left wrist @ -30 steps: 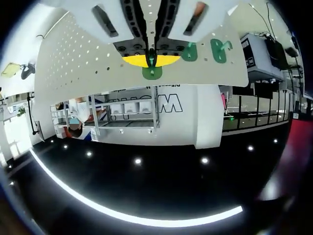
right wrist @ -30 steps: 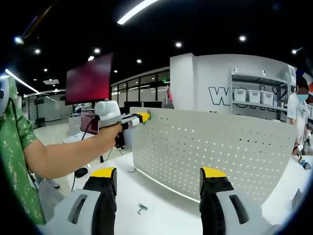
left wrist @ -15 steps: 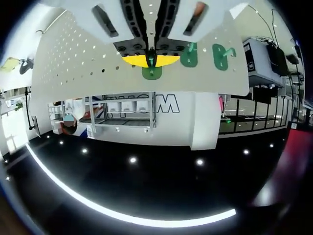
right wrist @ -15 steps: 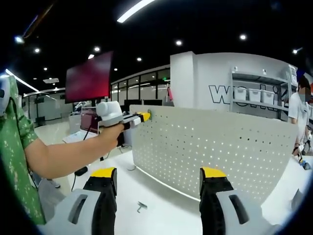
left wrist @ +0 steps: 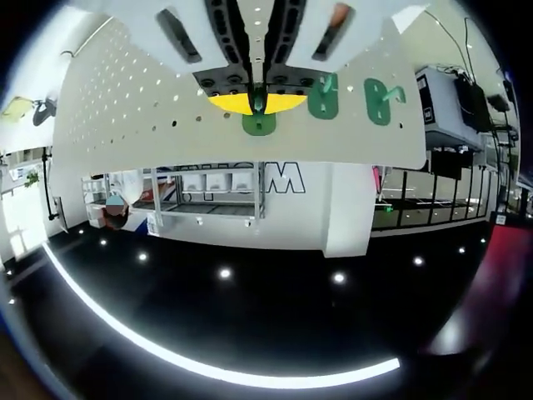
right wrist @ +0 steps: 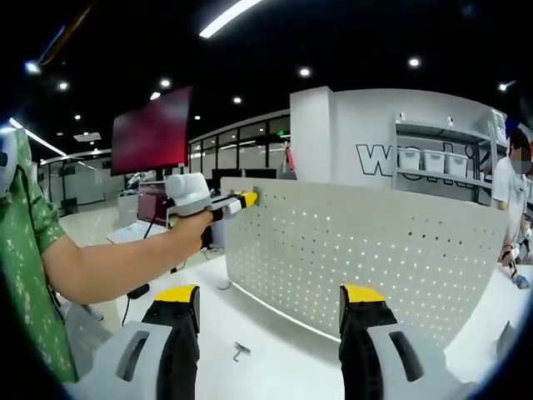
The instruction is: Insert the hook assembly into the mounting plate slot until the hook locks in place.
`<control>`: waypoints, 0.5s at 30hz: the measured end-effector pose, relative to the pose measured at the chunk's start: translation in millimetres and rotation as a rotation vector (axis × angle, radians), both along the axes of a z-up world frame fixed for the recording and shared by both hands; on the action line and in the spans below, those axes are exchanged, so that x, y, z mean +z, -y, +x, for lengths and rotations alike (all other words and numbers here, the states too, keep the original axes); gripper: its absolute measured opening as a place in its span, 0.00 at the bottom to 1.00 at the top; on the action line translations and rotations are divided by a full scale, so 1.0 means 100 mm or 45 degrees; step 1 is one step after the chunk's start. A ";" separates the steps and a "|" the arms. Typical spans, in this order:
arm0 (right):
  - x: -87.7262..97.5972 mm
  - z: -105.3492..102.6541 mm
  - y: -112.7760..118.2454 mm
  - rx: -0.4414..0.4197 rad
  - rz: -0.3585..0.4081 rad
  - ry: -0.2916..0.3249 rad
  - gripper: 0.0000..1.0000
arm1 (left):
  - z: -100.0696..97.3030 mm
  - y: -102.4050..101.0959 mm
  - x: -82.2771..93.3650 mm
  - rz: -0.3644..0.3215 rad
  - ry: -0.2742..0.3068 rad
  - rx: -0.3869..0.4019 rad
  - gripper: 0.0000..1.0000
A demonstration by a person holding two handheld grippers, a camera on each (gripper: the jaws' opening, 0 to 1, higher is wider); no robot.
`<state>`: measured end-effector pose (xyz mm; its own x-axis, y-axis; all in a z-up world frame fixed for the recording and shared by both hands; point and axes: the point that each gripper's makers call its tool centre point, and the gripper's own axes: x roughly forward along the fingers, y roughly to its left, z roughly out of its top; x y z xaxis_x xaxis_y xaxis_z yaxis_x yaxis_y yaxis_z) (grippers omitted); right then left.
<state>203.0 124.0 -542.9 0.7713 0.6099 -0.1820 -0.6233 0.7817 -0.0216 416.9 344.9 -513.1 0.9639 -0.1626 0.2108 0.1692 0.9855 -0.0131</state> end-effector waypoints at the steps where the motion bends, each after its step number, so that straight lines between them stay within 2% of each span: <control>1: 0.00 0.00 0.00 0.000 0.000 -0.001 0.69 | 0.00 0.00 0.00 0.001 0.002 0.000 0.03; 15: -0.01 0.01 0.00 0.000 0.001 -0.008 0.68 | 0.01 0.01 -0.04 0.011 0.009 0.000 0.03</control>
